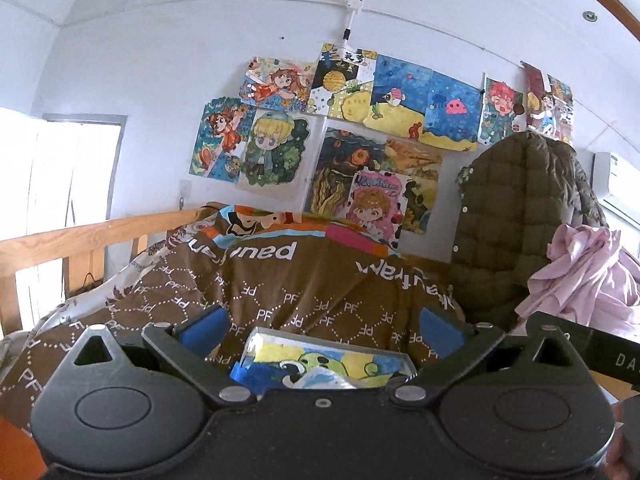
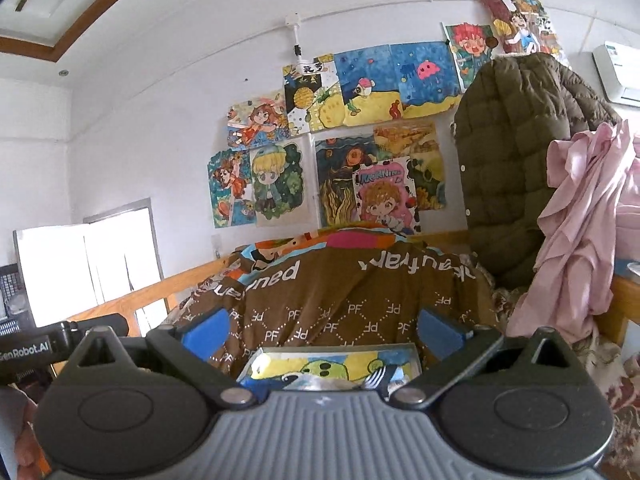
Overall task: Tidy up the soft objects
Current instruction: 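Withdraw both grippers from the tray back toward the pile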
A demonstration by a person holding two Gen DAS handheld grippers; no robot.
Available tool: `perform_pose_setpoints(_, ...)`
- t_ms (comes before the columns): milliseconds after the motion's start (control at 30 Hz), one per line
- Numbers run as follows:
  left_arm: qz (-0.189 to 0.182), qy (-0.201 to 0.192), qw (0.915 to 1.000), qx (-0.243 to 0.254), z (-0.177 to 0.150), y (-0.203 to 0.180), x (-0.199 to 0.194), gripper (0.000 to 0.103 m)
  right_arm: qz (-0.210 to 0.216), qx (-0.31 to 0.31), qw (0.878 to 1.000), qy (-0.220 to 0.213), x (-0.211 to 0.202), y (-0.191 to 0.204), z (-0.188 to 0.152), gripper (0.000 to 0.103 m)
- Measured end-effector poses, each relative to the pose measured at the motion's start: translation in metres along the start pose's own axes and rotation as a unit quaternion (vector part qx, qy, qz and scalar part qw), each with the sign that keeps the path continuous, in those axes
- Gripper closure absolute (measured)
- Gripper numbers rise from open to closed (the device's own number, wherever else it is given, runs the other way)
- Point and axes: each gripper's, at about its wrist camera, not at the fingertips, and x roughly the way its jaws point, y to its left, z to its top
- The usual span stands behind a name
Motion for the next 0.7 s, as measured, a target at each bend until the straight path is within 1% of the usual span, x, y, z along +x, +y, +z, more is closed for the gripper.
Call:
perform_pose_setpoints(100,0.000,0.002,1.0000,-0.001,-0.009,0.007,-0.012,0.001,-0.007,-0.007,1.000,0.008,-0.015,0.007,-0.013,0.000)
perform_pose_setpoints(167,0.002,0.005,0.9999,-0.010,-0.016,0.012,-0.017,0.001,-0.009,-0.009,1.000,0.012,-0.025,0.011,-0.022,0.000)
perform_pose_setpoints(233,-0.004,0.012,0.9997,-0.021,-0.023,0.017,-0.021,0.001,-0.014,-0.015,1.000,0.017,-0.033,0.015,-0.031,0.000)
perform_pose_setpoints(333,-0.011,0.020,0.9994,-0.025,-0.033,0.021,-0.025,0.001,-0.024,-0.036,0.999,0.026,-0.042,0.023,-0.047,0.000)
perform_pose_setpoints(467,-0.019,0.027,0.9992,-0.023,-0.043,0.026,-0.028,0.001,-0.049,-0.070,0.996,0.035,-0.052,0.029,-0.069,0.000)
perform_pose_setpoints(567,-0.028,0.033,0.9991,-0.003,-0.053,0.030,-0.032,0.001,-0.060,-0.080,0.994,0.043,-0.058,0.031,-0.084,0.000)
perform_pose_setpoints(700,-0.033,0.050,0.9973,0.043,-0.067,0.035,-0.035,0.001,-0.058,-0.067,0.994,0.061,-0.062,0.028,-0.096,0.000)
